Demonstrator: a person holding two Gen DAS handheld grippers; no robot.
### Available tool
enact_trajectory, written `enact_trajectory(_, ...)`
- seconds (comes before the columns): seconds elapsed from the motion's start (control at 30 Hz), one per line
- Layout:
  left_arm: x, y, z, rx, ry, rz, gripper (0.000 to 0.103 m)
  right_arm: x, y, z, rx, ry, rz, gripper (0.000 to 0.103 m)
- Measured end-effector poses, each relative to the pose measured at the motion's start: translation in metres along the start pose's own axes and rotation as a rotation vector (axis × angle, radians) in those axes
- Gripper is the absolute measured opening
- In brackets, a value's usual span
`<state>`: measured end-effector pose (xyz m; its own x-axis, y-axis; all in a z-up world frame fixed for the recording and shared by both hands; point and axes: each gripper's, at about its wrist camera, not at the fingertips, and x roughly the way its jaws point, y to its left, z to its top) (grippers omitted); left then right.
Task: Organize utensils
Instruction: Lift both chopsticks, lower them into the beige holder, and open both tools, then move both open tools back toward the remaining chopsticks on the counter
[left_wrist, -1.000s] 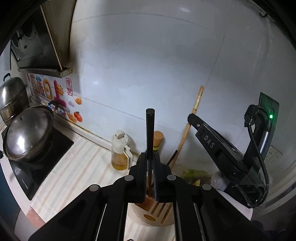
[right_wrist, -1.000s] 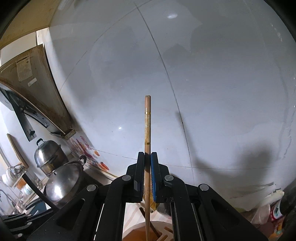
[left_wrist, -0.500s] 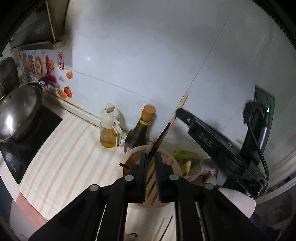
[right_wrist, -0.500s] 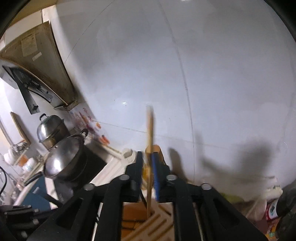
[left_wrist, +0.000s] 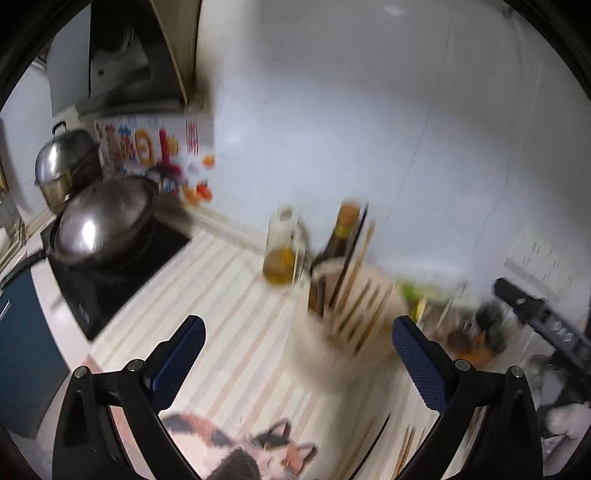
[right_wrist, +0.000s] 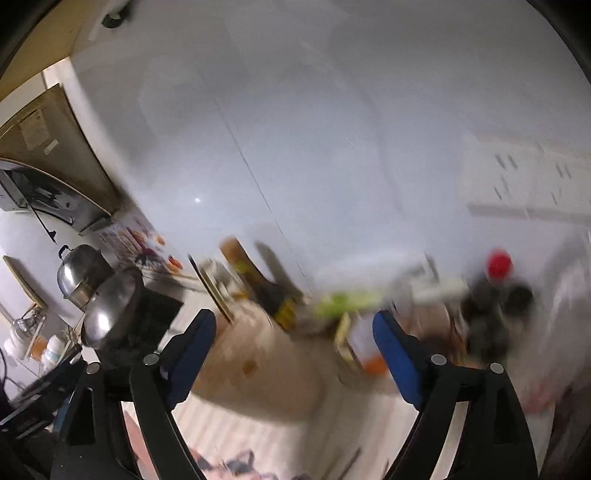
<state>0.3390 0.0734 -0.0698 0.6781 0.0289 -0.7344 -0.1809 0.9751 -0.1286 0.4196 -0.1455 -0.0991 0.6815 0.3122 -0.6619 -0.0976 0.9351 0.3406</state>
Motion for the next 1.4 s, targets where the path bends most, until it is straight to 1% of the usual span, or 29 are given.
enact_trajectory(0.03,0.007,-0.001,-0.013,0.003,0.029,0.004,0.103,0.0,-0.009,-0.013,0.016,0.025,-0.024,0.098)
enact_trajectory(0.07,0.014,-0.002,-0.025,0.009,0.057,0.01,0.103,0.0,-0.017,-0.024,0.028,0.044,-0.037,0.099)
enact_trajectory(0.2,0.036,-0.011,-0.065,0.044,0.141,0.022,0.103,0.006,-0.052,-0.071,0.064,0.122,-0.13,0.099)
enact_trajectory(0.33,0.059,-0.027,-0.108,0.104,0.229,0.031,0.103,0.019,-0.082,-0.113,0.096,0.223,-0.192,0.099)
enact_trajectory(0.43,0.075,-0.043,-0.135,0.157,0.298,0.023,0.103,0.033,-0.102,-0.142,0.13,0.307,-0.22,0.098)
enact_trajectory(0.5,0.088,-0.053,-0.151,0.196,0.345,0.017,0.103,0.041,-0.113,-0.159,0.158,0.36,-0.223,0.082)
enact_trajectory(0.53,0.095,-0.059,-0.16,0.216,0.375,0.01,0.103,0.045,-0.12,-0.17,0.175,0.397,-0.221,0.063)
enact_trajectory(0.57,0.102,-0.063,-0.166,0.226,0.398,0.001,0.102,0.05,-0.125,-0.178,0.186,0.43,-0.223,0.051)
enact_trajectory(0.6,0.112,-0.068,-0.174,0.233,0.438,-0.021,0.102,0.054,-0.129,-0.187,0.195,0.451,-0.213,0.046)
enact_trajectory(0.63,0.119,-0.07,-0.179,0.233,0.462,-0.03,0.102,0.056,-0.133,-0.194,0.204,0.464,-0.212,0.036)
enact_trajectory(0.67,0.129,-0.073,-0.185,0.23,0.493,-0.036,0.102,0.058,-0.136,-0.201,0.204,0.479,-0.216,0.034)
enact_trajectory(0.7,0.139,-0.077,-0.19,0.23,0.522,-0.055,0.099,0.059,-0.14,-0.206,0.209,0.49,-0.214,0.032)
enact_trajectory(0.73,0.146,-0.079,-0.193,0.236,0.54,-0.068,0.093,0.06,-0.143,-0.211,0.216,0.497,-0.21,0.026)
enact_trajectory(0.77,0.154,-0.084,-0.197,0.245,0.563,-0.077,0.079,0.061,-0.146,-0.215,0.221,0.505,-0.205,0.024)
enact_trajectory(0.8,0.161,-0.09,-0.201,0.267,0.583,-0.082,0.072,0.06,-0.147,-0.217,0.227,0.512,-0.204,0.024)
enact_trajectory(0.83,0.166,-0.094,-0.203,0.289,0.59,-0.083,0.071,0.061,-0.146,-0.218,0.233,0.52,-0.2,0.024)
enact_trajectory(0.87,0.171,-0.101,-0.206,0.324,0.59,-0.085,0.07,0.062,-0.148,-0.222,0.241,0.529,-0.191,0.024)
enact_trajectory(0.93,0.18,-0.111,-0.212,0.376,0.599,-0.08,0.06,0.065,-0.15,-0.225,0.251,0.544,-0.189,0.025)
enact_trajectory(0.97,0.183,-0.114,-0.215,0.394,0.608,-0.077,0.049,0.067,-0.151,-0.227,0.25,0.551,-0.185,0.025)
enact_trajectory(1.0,0.187,-0.117,-0.217,0.409,0.616,-0.071,0.034,0.069,-0.15,-0.228,0.249,0.559,-0.189,0.025)
enact_trajectory(1.03,0.19,-0.118,-0.219,0.414,0.62,-0.071,0.03,0.073,-0.15,-0.23,0.251,0.568,-0.188,0.025)
enact_trajectory(1.07,0.19,-0.119,-0.218,0.42,0.607,-0.071,0.027,0.079,-0.149,-0.232,0.254,0.578,-0.179,0.025)
enact_trajectory(1.1,0.19,-0.121,-0.219,0.431,0.601,-0.072,0.021,0.082,-0.149,-0.233,0.256,0.586,-0.179,0.025)
enact_trajectory(1.13,0.191,-0.122,-0.219,0.439,0.594,-0.068,0.016,0.086,-0.148,-0.234,0.25,0.595,-0.184,0.025)
enact_trajectory(1.2,0.192,-0.119,-0.219,0.423,0.583,-0.066,0.005,0.095,-0.145,-0.236,0.244,0.603,-0.19,0.025)
enact_trajectory(1.27,0.193,-0.112,-0.217,0.389,0.581,-0.073,0.004,0.105,-0.142,-0.237,0.23,0.618,-0.204,0.025)
enact_trajectory(1.33,0.194,-0.103,-0.212,0.368,0.578,-0.056,0.004,0.116,-0.14,-0.24,0.207,0.643,-0.227,0.025)
enact_trajectory(1.37,0.195,-0.096,-0.211,0.35,0.577,-0.051,0.004,0.117,-0.137,-0.239,0.193,0.63,-0.233,0.021)
enact_trajectory(1.4,0.195,-0.091,-0.211,0.334,0.579,-0.045,0.004,0.12,-0.133,-0.238,0.17,0.64,-0.231,0.019)
